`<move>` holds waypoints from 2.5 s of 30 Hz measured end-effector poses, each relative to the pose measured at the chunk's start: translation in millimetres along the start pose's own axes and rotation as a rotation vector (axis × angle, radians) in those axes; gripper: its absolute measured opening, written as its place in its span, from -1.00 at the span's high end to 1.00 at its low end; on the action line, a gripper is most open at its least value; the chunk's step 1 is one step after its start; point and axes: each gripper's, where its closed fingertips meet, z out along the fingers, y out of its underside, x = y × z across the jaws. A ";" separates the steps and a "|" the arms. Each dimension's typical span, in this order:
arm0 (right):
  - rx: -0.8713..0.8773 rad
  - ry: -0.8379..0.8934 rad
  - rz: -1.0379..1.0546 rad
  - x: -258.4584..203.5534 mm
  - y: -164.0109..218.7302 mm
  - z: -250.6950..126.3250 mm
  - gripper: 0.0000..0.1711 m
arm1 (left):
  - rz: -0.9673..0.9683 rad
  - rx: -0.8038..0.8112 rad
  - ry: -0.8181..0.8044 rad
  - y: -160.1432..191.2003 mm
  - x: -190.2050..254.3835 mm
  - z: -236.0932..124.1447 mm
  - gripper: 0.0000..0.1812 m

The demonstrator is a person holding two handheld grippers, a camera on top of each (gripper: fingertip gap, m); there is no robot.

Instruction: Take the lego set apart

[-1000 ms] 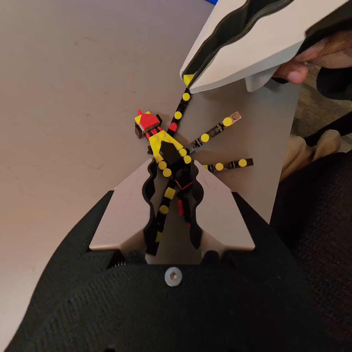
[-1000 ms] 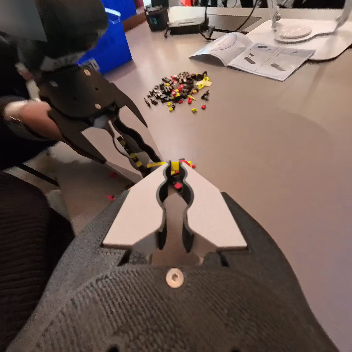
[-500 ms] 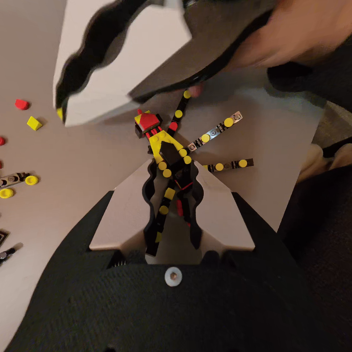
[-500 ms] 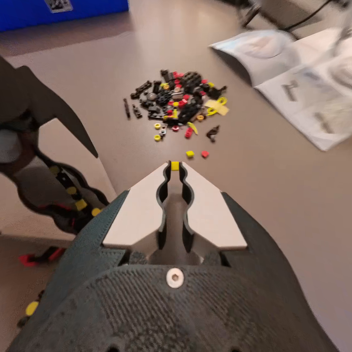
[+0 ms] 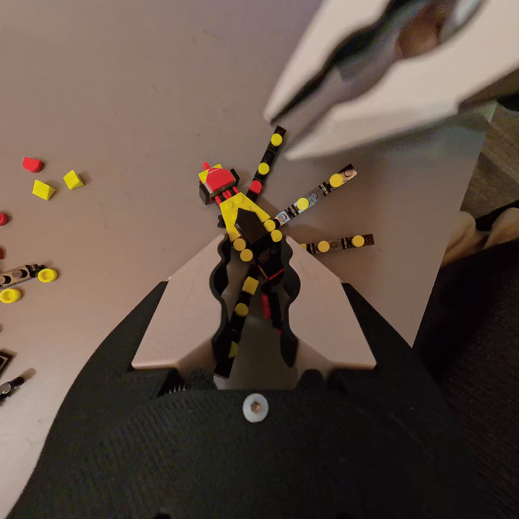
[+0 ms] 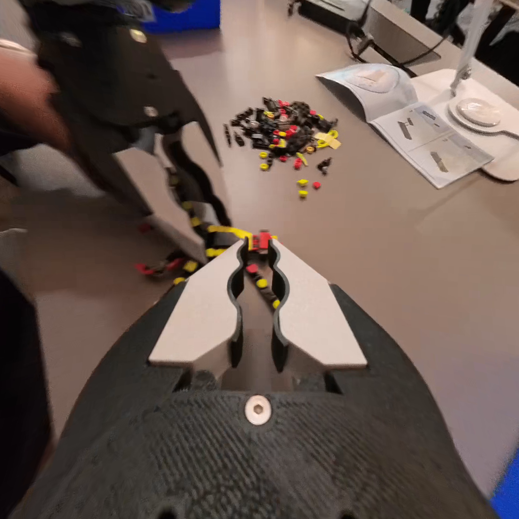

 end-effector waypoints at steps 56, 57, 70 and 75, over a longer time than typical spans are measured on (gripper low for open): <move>-0.218 -0.126 0.051 -34.4 63.4 0.2 0.94 | 0.037 0.040 -0.162 -12.2 -15.2 8.5 0.25; -0.218 -0.126 0.050 -34.5 63.4 0.3 0.94 | 0.024 0.045 -0.156 -12.4 -14.9 8.6 0.26; -0.217 -0.123 0.040 -33.5 63.3 0.6 0.94 | -0.019 0.072 -0.132 -14.6 -13.0 10.4 0.33; -0.198 -0.092 0.020 -30.5 57.8 1.4 0.91 | 0.000 0.066 -0.138 -12.8 -12.6 10.5 0.32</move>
